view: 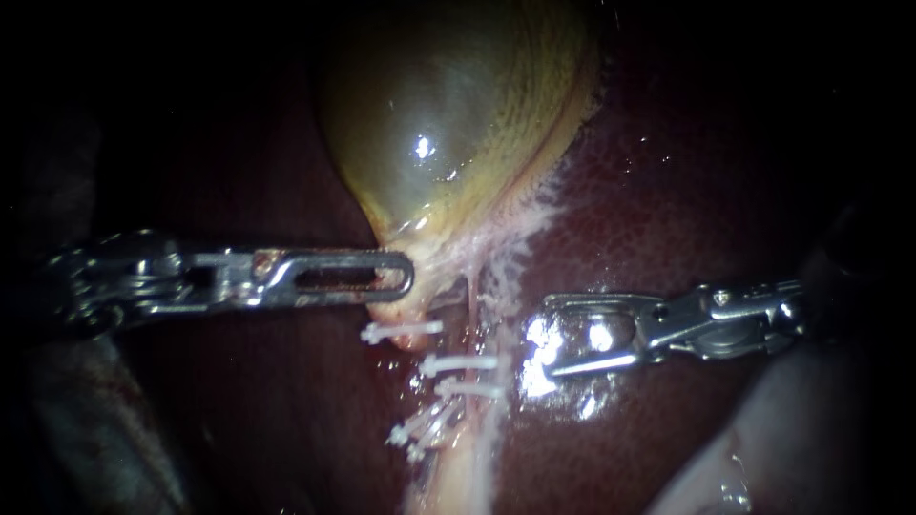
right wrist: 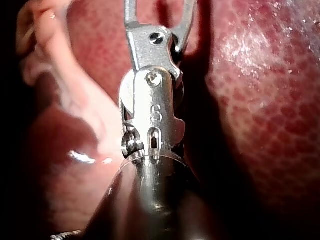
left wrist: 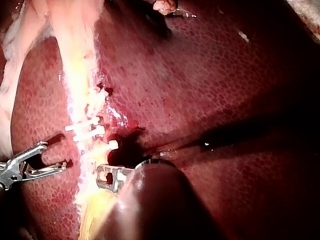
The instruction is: Going back second clip right tube
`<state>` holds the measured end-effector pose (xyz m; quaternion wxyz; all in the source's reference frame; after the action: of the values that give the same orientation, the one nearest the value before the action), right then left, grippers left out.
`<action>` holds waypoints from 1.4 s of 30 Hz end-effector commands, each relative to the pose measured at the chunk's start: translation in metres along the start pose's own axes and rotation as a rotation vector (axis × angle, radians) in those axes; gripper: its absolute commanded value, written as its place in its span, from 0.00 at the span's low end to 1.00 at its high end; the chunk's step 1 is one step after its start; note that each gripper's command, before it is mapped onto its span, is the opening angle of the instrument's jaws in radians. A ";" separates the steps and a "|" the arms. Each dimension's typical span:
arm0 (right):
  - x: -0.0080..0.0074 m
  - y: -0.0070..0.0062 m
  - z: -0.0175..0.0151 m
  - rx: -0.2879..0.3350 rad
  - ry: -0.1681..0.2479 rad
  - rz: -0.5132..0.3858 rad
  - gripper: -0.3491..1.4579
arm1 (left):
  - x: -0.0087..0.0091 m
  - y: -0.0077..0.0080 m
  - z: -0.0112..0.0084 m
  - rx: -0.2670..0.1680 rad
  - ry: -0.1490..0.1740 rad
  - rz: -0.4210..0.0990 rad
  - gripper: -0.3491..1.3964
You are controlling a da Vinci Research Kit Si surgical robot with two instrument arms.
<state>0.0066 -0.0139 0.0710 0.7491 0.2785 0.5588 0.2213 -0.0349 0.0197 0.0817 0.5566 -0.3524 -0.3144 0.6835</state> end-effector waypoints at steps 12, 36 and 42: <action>0.0001 -0.0003 -0.0002 -0.005 0.001 -0.019 0.51 | -0.0005 -0.0012 0.0030 -0.003 0.002 0.007 0.00; -0.0001 -0.0005 -0.0002 -0.006 0.002 -0.027 0.51 | -0.0011 -0.0027 0.0087 -0.012 -0.006 0.017 0.00; -0.0001 -0.0005 -0.0002 -0.006 0.002 -0.028 0.51 | -0.0012 -0.0028 0.0086 -0.012 -0.006 0.017 0.00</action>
<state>0.0064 -0.0143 0.0707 0.7523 0.2683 0.5627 0.2130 -0.0404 0.0188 0.0889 0.5477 -0.3561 -0.3168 0.6876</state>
